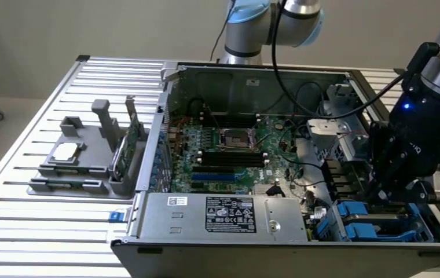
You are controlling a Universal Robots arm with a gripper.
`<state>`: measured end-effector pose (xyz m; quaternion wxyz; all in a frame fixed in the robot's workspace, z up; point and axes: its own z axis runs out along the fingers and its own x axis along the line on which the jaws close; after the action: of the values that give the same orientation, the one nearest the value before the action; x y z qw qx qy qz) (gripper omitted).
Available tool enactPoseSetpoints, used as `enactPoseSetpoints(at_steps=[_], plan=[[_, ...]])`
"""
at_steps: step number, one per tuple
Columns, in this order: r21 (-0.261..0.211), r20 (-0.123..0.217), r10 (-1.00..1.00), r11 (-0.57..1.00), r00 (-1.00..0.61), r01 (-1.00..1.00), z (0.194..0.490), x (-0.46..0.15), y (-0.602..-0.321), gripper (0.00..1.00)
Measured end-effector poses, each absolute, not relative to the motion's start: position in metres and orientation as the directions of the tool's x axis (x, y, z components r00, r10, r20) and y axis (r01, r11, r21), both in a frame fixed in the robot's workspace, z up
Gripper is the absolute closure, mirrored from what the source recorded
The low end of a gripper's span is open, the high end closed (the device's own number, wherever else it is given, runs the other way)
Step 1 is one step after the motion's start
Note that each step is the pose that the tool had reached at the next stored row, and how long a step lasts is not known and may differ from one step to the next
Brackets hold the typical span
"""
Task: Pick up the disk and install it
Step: 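Insert the second disk wire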
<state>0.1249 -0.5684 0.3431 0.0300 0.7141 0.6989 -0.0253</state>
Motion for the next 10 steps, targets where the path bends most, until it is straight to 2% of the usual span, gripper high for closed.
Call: enactPoseSetpoints(at_steps=[10], plan=[[-0.017,-0.072,0.997,-0.018,0.017,1.0,0.3402,0.1313,-0.5693,0.84]])
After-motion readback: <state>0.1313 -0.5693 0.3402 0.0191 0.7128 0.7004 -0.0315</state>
